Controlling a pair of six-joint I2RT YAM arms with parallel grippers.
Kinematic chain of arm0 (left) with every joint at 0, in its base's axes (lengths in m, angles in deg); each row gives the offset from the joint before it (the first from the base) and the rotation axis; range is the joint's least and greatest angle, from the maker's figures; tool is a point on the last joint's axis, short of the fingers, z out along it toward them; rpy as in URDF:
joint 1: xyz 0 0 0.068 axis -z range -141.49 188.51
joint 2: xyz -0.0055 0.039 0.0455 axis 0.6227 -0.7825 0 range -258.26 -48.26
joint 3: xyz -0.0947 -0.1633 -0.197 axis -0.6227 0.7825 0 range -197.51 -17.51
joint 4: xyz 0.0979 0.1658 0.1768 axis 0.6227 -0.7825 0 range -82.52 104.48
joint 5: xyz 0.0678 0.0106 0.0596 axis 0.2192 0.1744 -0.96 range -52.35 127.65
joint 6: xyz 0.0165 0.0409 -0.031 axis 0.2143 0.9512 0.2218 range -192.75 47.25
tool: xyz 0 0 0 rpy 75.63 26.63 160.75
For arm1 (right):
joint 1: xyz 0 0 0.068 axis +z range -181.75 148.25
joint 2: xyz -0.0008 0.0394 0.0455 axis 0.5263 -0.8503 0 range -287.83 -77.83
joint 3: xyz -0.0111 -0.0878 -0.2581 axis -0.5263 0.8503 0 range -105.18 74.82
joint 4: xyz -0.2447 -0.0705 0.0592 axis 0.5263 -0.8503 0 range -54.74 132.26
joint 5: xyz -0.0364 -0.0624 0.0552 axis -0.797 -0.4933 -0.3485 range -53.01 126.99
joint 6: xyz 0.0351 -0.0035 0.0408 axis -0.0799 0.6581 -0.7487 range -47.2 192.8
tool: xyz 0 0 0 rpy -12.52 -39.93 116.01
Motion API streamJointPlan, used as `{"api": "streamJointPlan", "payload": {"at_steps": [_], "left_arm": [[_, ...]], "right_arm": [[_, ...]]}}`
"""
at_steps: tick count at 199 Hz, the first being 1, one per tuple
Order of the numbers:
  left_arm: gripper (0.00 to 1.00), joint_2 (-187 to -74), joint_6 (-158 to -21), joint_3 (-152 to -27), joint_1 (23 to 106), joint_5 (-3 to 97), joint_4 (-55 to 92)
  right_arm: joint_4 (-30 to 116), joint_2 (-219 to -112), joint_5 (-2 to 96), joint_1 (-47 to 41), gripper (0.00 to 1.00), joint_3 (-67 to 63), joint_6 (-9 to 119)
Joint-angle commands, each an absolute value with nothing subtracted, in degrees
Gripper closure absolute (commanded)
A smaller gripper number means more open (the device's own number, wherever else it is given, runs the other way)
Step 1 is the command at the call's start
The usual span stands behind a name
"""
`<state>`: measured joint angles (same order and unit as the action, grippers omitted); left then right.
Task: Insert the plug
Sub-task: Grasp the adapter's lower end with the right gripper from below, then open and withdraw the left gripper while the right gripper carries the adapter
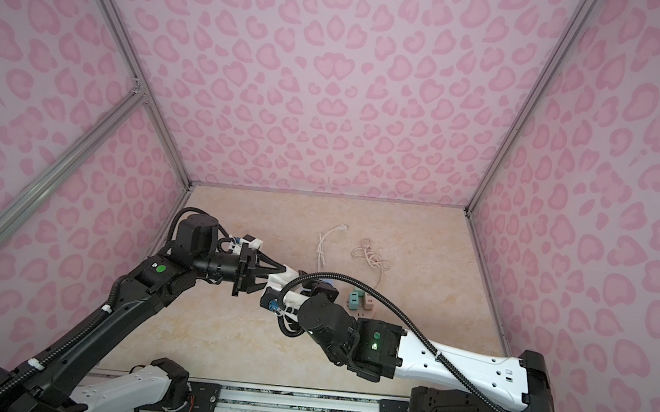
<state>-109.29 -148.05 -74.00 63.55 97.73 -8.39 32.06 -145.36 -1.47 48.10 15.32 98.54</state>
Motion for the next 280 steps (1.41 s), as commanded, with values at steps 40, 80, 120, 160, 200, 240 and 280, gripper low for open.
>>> {"api": "streamJointPlan", "payload": {"at_steps": [40,80,120,160,200,240,280], "left_arm": [[0.98,-109.4,-146.6,-75.1,63.7,101.2,-8.0],[0.98,-109.3,-148.5,-74.4,64.6,102.6,-4.9],[0.97,-110.3,-147.9,-75.2,66.1,103.1,-4.8],[0.76,-111.3,-147.0,-75.3,66.0,102.4,-5.7],[0.0,-113.4,-136.3,-79.4,64.2,98.0,-18.6],[0.02,-116.3,-112.5,-89.9,59.2,73.1,-40.3],[0.03,-103.2,-109.9,-74.2,59.2,52.7,-13.7]], "right_arm": [[37.2,-144.6,-0.2,47.7,0.47,16.2,98.9],[37.8,-145.6,0.3,47.3,0.48,15.9,99.3],[38.2,-145.8,0.6,47.2,0.72,15.9,99.8],[38.1,-145.0,1.0,46.7,1.0,16.4,99.2],[33.1,-145.9,4.1,44.7,1.0,14.8,94.5],[21.2,-145.7,22.6,34.2,1.0,10.0,79.3],[11.3,-148.9,53.6,17.6,1.0,2.7,60.0]]}}
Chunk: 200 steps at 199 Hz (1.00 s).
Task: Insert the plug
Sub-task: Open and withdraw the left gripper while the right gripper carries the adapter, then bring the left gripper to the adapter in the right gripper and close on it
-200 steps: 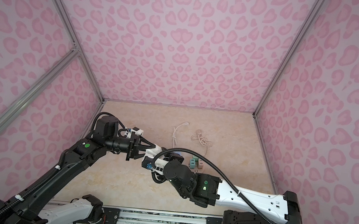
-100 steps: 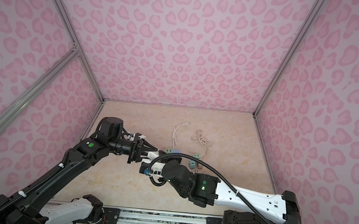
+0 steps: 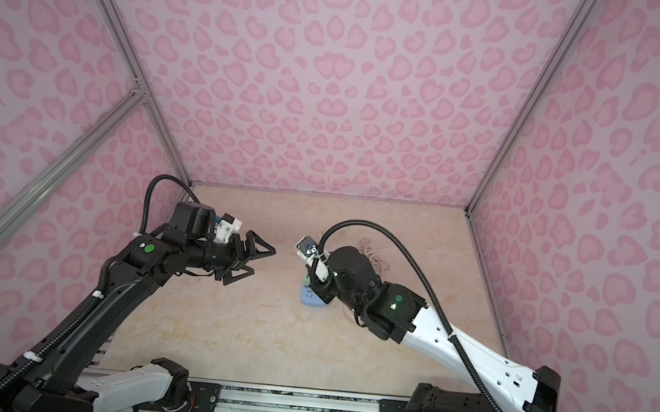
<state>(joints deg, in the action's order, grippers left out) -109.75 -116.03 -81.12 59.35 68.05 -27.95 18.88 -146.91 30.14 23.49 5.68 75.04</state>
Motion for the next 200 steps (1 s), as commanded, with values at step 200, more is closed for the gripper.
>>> {"api": "streamJointPlan", "payload": {"at_steps": [200], "left_arm": [[0.26,-99.3,-113.8,-67.3,61.8,93.9,12.7]], "right_arm": [[44.0,-154.9,92.1,11.4,1.0,10.4,27.2]]}}
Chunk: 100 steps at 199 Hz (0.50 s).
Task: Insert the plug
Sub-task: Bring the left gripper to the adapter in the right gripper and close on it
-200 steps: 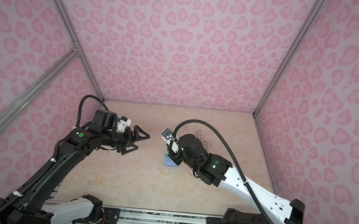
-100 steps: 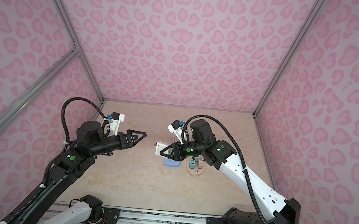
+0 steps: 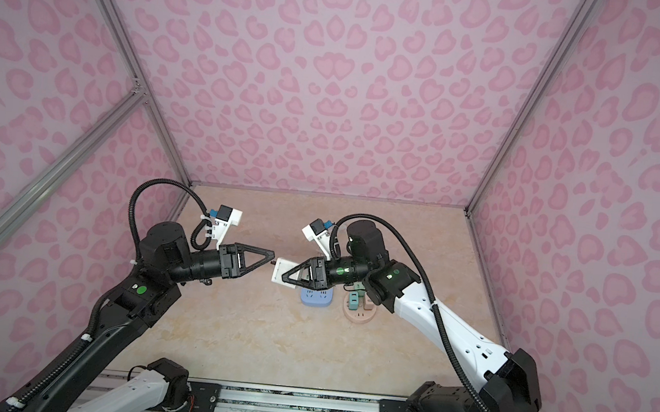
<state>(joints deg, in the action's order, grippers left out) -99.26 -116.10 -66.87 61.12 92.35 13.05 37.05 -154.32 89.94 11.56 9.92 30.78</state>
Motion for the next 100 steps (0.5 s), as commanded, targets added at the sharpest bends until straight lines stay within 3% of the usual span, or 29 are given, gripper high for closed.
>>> {"api": "streamJointPlan", "payload": {"at_steps": [1,100], "left_arm": [[0.26,-99.4,-113.7,-67.3,61.8,93.9,12.6],[0.47,-102.2,-113.2,-68.2,64.5,91.7,11.5]], "right_arm": [[44.2,-155.0,92.1,11.3,1.0,10.5,27.1],[53.5,-156.9,94.9,11.5,1.0,11.7,20.4]]}}
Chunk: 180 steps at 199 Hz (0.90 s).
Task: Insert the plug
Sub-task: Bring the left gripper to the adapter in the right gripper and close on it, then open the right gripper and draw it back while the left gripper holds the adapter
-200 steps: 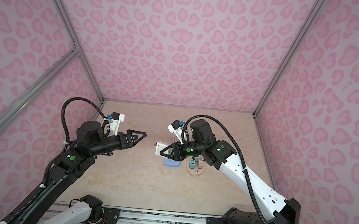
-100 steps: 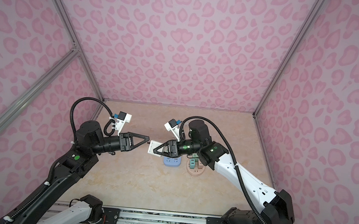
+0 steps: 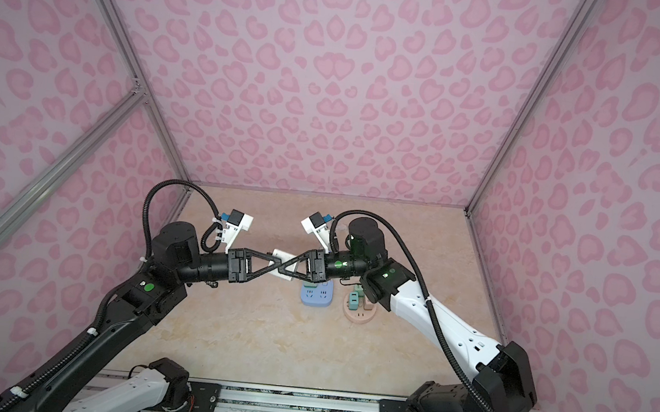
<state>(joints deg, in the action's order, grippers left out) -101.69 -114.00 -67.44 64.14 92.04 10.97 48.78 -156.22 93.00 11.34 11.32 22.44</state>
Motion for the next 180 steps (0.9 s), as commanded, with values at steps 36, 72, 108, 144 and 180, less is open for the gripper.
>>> {"api": "streamJointPlan", "payload": {"at_steps": [36,72,108,144,180], "left_arm": [[0.63,-102.4,-113.4,-68.0,64.7,90.5,11.6],[0.63,-102.1,-113.7,-68.0,64.7,89.6,11.8],[0.97,-102.4,-115.6,-67.6,64.7,88.2,13.9],[0.96,-101.6,-122.5,-63.1,64.7,82.2,22.9],[0.96,-100.2,-129.7,-57.8,64.7,74.3,30.7]], "right_arm": [[53.8,-157.1,95.3,11.7,1.0,12.1,20.2],[53.3,-156.9,95.5,11.9,1.0,12.3,20.5],[54.1,-156.4,94.5,11.9,0.93,13.0,20.3],[57.0,-154.3,88.7,11.9,0.46,15.1,19.3],[58.3,-149.9,78.9,11.1,0.33,18.5,18.6]]}}
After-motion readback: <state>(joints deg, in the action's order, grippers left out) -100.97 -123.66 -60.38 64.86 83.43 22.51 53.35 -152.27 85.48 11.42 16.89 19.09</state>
